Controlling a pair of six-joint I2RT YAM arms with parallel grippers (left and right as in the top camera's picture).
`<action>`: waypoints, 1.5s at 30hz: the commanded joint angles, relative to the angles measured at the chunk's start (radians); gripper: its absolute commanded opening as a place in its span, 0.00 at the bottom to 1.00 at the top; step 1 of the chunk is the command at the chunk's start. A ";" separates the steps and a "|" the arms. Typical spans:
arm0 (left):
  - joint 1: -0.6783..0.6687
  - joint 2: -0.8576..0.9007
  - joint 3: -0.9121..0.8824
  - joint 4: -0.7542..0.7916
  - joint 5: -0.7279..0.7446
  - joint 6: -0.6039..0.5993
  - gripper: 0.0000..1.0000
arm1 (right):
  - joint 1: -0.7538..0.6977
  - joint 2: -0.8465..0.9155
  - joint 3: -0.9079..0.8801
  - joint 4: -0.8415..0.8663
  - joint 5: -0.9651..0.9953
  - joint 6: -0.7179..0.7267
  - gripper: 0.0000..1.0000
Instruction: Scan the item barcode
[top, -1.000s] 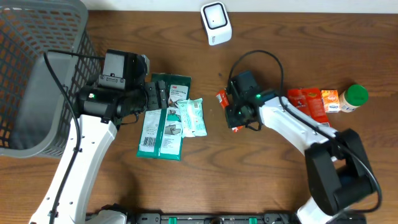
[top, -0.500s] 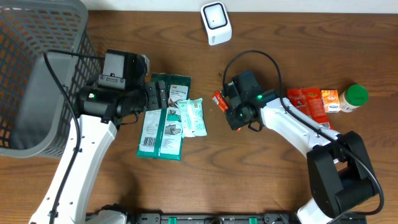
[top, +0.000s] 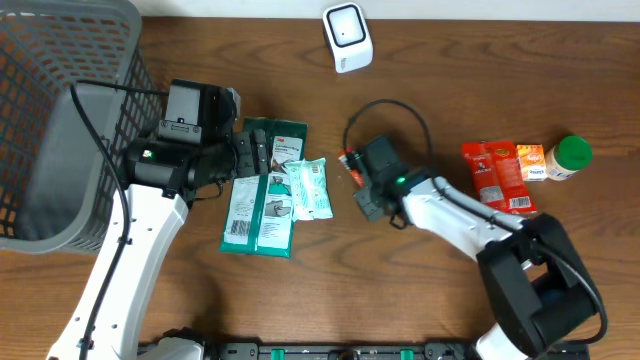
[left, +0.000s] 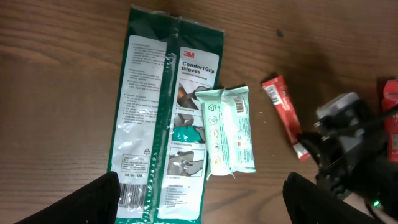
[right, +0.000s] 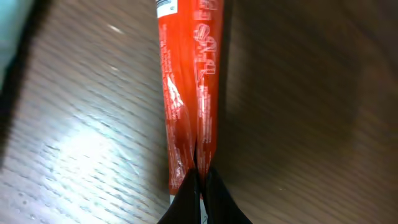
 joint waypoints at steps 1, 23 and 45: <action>0.003 0.005 0.000 -0.003 0.001 0.009 0.84 | 0.095 0.001 -0.011 0.015 0.176 -0.012 0.01; 0.003 0.005 0.000 -0.003 0.001 0.009 0.84 | 0.159 -0.038 -0.010 0.001 0.229 0.055 0.01; 0.003 0.005 0.000 -0.003 0.001 0.009 0.85 | -0.046 -0.076 0.069 -0.129 -0.222 0.134 0.39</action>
